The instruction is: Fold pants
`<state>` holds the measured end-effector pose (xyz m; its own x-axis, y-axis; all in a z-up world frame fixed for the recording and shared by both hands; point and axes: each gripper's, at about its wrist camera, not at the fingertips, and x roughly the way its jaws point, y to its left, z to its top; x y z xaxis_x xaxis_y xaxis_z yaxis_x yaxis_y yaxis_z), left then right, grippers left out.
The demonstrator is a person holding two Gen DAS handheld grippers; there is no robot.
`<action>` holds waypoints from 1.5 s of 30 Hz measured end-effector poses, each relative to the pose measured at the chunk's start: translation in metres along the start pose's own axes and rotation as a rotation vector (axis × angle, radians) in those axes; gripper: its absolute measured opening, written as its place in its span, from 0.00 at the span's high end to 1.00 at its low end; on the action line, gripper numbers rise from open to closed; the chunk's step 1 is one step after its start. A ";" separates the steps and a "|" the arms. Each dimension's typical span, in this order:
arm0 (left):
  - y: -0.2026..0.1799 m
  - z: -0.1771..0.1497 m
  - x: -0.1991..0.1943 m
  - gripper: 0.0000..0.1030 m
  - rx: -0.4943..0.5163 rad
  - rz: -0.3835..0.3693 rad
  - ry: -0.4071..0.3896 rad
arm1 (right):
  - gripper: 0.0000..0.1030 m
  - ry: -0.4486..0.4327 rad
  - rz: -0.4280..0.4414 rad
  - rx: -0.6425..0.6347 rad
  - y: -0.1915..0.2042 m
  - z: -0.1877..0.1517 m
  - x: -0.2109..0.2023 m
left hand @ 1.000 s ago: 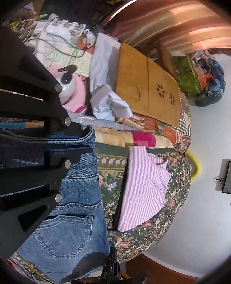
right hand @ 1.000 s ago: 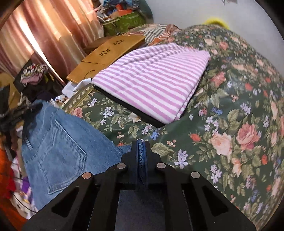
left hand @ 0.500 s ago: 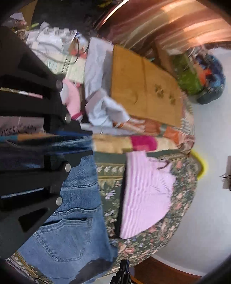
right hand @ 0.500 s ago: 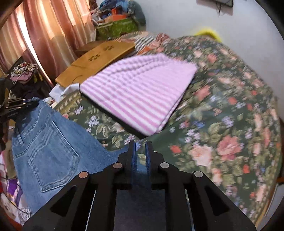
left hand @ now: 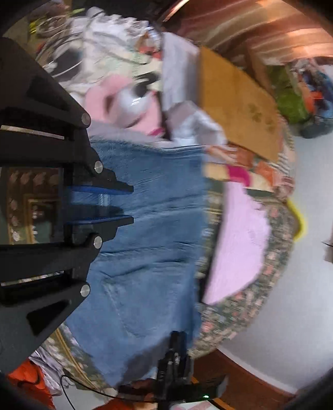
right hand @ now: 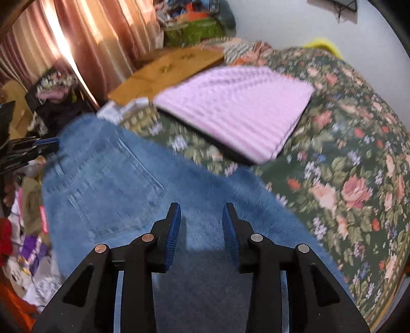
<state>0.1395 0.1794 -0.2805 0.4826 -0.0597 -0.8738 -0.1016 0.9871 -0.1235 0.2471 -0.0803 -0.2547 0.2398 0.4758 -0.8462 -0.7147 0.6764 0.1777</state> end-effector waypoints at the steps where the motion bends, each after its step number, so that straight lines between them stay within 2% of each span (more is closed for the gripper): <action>1: 0.001 -0.006 0.006 0.86 0.001 0.014 0.014 | 0.70 0.021 -0.017 -0.006 -0.002 -0.002 0.007; 4: 0.013 -0.023 0.024 0.85 -0.021 0.042 0.053 | 0.70 0.043 0.007 0.003 -0.011 -0.008 0.016; 6: 0.021 -0.024 0.022 0.85 -0.048 0.025 0.048 | 0.70 0.044 0.005 0.010 -0.016 -0.009 0.011; 8: 0.026 -0.021 0.014 0.85 -0.053 0.055 0.045 | 0.70 0.044 -0.022 0.000 -0.016 -0.013 0.006; 11: 0.032 -0.017 -0.009 0.85 -0.056 0.169 0.008 | 0.70 0.039 -0.044 0.016 -0.019 -0.023 -0.009; 14: 0.030 -0.015 -0.028 0.85 -0.084 0.101 -0.028 | 0.70 0.017 -0.048 0.038 -0.018 -0.033 -0.026; 15: 0.023 -0.014 -0.033 0.85 -0.082 0.082 -0.040 | 0.69 0.008 -0.050 0.044 -0.018 -0.038 -0.034; 17: 0.009 -0.010 -0.035 0.82 -0.070 0.043 -0.053 | 0.62 -0.009 -0.051 0.049 -0.015 -0.046 -0.046; 19: -0.010 -0.003 -0.031 0.73 -0.053 0.005 -0.060 | 0.58 -0.036 -0.058 0.056 -0.011 -0.057 -0.060; 23: -0.068 0.006 -0.021 0.64 0.042 -0.067 -0.078 | 0.58 -0.068 -0.067 0.090 -0.009 -0.079 -0.078; 25: -0.093 0.010 -0.013 0.54 0.070 -0.108 -0.081 | 0.57 -0.087 -0.059 0.112 -0.010 -0.090 -0.085; 28: -0.134 0.013 0.008 0.51 0.118 -0.164 -0.045 | 0.57 -0.079 -0.045 0.138 -0.012 -0.107 -0.084; 31: -0.167 0.006 0.029 0.51 0.182 -0.160 0.009 | 0.57 -0.042 -0.052 0.164 -0.018 -0.127 -0.076; 33: -0.183 0.001 0.039 0.51 0.216 -0.157 0.048 | 0.57 -0.069 -0.039 0.172 -0.022 -0.140 -0.083; 35: -0.191 0.006 0.041 0.51 0.238 -0.135 0.045 | 0.57 -0.069 -0.041 0.176 -0.026 -0.148 -0.091; 38: -0.202 0.033 0.037 0.51 0.243 -0.152 0.020 | 0.57 -0.082 -0.052 0.214 -0.043 -0.159 -0.104; 41: -0.216 0.066 0.043 0.51 0.278 -0.133 -0.020 | 0.57 -0.128 -0.081 0.273 -0.064 -0.162 -0.117; 43: -0.223 0.089 0.064 0.51 0.294 -0.119 0.015 | 0.57 -0.155 -0.102 0.299 -0.076 -0.164 -0.121; 45: -0.225 0.106 0.093 0.57 0.293 -0.088 0.068 | 0.57 -0.166 -0.092 0.332 -0.086 -0.166 -0.119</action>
<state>0.2993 -0.0328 -0.2844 0.4178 -0.1471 -0.8966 0.1978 0.9779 -0.0682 0.1712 -0.2879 -0.2528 0.4153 0.4711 -0.7782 -0.4400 0.8528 0.2814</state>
